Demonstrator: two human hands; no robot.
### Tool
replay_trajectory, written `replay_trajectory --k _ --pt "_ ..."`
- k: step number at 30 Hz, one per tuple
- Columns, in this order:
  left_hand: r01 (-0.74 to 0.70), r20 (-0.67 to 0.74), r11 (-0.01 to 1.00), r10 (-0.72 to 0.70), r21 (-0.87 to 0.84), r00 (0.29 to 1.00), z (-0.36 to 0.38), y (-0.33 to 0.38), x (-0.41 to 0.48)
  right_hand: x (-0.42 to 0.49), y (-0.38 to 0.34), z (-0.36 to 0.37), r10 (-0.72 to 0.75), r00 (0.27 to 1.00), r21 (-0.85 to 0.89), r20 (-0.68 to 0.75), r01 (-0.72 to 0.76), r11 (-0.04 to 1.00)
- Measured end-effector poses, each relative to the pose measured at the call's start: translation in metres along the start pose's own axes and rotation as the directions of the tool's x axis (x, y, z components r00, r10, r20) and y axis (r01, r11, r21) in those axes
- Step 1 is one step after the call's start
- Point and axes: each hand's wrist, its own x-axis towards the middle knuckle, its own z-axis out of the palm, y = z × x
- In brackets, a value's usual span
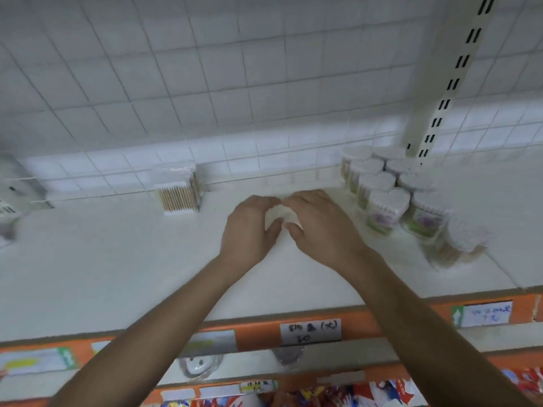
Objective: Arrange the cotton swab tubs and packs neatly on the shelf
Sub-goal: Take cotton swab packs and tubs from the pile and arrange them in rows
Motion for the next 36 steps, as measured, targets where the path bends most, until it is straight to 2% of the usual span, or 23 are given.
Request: replay_trajectory --k 4,14,18,27,31,34,36 --pt "0.027 -0.073 0.991 -0.018 0.129 0.997 -0.036 -0.041 -0.022 0.023 -0.045 0.018 -0.099 0.994 0.027 0.051 0.098 0.995" --pt "0.186 -0.223 0.941 -0.124 0.282 0.967 -0.145 -0.181 -0.093 0.084 -0.205 0.093 -0.285 0.95 0.075 0.13 0.278 0.958" --pt "0.311 -0.246 0.9 -0.241 0.304 0.939 -0.191 -0.249 -0.117 0.113 -0.279 0.132 -0.344 0.924 0.083 0.167 0.334 0.939" --pt "0.503 -0.332 0.77 -0.391 0.394 0.858 -0.262 -0.367 -0.151 0.165 -0.391 0.211 -0.34 0.909 0.132 0.243 0.316 0.94" --pt "0.646 -0.343 0.617 -0.549 0.45 0.763 -0.285 -0.415 -0.166 0.187 -0.429 0.238 -0.311 0.911 0.145 0.27 0.281 0.949" --pt "0.704 -0.413 0.589 -0.571 0.396 0.71 -0.296 -0.438 -0.175 0.202 -0.448 0.253 -0.269 0.923 0.154 0.277 0.233 0.96" --pt "0.737 -0.408 0.573 -0.614 0.359 0.676 -0.302 -0.446 -0.178 0.209 -0.456 0.26 -0.226 0.935 0.142 0.273 0.193 0.971"
